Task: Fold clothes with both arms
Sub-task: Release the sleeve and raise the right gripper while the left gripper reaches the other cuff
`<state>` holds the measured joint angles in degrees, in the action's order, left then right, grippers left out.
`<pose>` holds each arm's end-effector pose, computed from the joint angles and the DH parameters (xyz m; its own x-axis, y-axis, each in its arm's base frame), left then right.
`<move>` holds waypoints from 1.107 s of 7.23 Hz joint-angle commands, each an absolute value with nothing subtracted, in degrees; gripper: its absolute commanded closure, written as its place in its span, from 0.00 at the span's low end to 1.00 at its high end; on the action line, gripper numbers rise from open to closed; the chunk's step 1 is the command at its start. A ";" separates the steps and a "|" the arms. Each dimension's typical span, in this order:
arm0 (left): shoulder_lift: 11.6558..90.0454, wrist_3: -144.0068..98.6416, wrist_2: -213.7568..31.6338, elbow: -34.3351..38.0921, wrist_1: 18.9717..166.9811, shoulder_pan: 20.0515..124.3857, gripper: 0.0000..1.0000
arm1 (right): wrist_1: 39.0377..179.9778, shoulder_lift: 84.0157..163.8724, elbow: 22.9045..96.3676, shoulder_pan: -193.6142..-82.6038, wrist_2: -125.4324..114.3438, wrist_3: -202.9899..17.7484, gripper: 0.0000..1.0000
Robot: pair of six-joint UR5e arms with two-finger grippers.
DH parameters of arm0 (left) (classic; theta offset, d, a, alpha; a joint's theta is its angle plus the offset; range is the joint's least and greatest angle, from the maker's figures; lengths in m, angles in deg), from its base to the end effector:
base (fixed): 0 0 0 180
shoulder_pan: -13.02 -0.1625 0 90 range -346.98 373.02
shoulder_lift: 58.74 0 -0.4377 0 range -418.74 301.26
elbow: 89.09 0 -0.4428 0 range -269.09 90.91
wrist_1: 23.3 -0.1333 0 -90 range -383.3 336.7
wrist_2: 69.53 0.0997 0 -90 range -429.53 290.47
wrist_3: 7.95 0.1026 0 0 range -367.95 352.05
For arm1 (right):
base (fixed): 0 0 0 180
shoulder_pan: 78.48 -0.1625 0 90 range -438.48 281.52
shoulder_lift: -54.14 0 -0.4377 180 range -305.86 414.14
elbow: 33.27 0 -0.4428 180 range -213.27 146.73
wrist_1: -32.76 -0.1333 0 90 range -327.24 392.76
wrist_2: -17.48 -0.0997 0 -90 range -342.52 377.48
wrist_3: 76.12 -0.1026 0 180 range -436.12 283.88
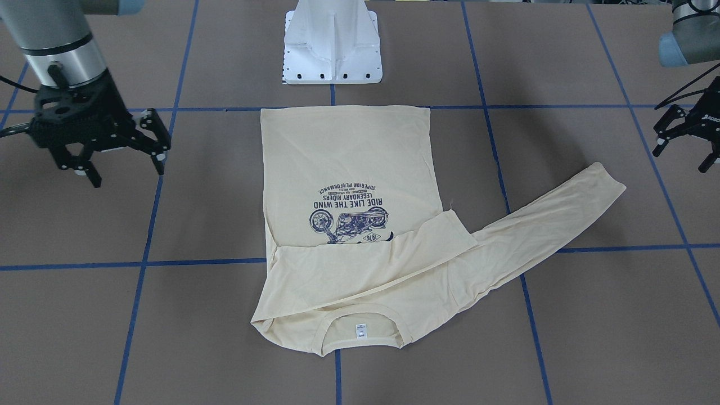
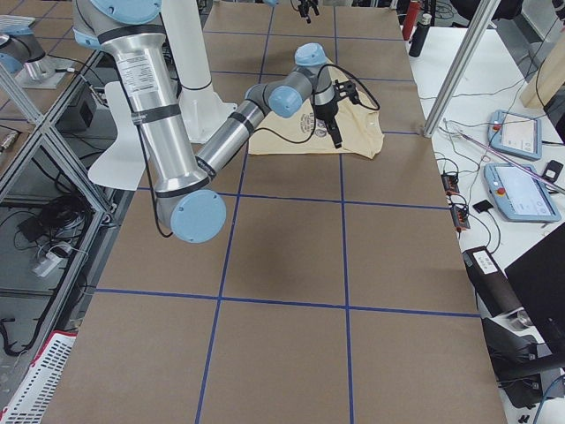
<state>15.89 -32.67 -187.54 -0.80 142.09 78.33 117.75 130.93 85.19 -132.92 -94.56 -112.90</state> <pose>0.1051 -0.4323 0.6773 0.6688 0.4652 -0.5799 0.0663 0.7396 0.6698 -0.2534 -0.5175 0.2869 0.7157 -0.2755 0.6418 -0.0369 0.9028 0.4286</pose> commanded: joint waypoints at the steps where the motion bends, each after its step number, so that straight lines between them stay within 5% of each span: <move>1: 15.61 -40.69 -178.55 -0.85 142.55 68.53 0.00 | 103.81 143.56 83.19 -141.11 -104.31 -106.20 0.00; 4: 15.70 -46.71 -170.78 -1.02 142.37 57.08 0.02 | 103.16 144.93 83.10 -142.11 -104.16 -105.12 0.00; 8: 15.52 -46.36 -170.78 -1.29 142.37 56.09 0.37 | 103.16 144.66 83.01 -142.20 -103.99 -105.21 0.00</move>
<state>15.62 -46.40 -170.80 -1.10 142.43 56.17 103.16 144.76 83.07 -142.19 -104.06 -105.18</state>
